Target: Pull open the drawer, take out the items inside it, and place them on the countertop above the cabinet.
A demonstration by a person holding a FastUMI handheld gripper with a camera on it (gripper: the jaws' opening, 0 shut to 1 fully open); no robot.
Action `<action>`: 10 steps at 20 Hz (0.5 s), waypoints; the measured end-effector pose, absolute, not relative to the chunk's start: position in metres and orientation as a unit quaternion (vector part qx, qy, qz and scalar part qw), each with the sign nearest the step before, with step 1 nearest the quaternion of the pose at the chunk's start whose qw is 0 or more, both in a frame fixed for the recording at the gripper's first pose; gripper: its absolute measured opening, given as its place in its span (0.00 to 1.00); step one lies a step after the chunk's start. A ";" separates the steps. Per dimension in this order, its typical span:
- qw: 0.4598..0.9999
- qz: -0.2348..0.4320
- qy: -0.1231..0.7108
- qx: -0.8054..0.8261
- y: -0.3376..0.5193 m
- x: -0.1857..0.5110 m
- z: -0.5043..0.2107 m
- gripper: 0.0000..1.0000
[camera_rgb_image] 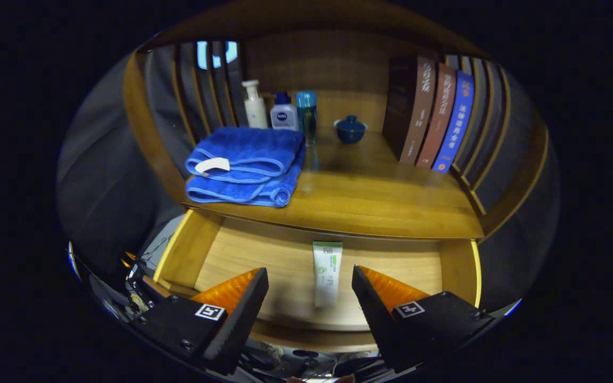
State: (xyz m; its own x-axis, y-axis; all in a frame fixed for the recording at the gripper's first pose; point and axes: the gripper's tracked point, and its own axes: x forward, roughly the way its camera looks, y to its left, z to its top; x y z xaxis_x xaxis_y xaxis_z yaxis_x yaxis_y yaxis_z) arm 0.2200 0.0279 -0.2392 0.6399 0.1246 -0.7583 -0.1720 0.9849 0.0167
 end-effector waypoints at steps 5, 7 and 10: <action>0.854 0.059 0.514 -0.055 0.019 0.235 -0.311 1.00; 0.844 0.043 0.532 -0.054 0.013 0.236 -0.331 1.00; 0.831 0.022 0.555 -0.028 0.007 0.237 -0.352 0.94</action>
State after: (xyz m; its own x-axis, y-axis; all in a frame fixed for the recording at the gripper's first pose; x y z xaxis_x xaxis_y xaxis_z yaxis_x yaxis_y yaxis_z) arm 0.2366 0.0068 -0.3525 0.3836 0.0046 -0.9235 -0.0672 0.9975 -0.0229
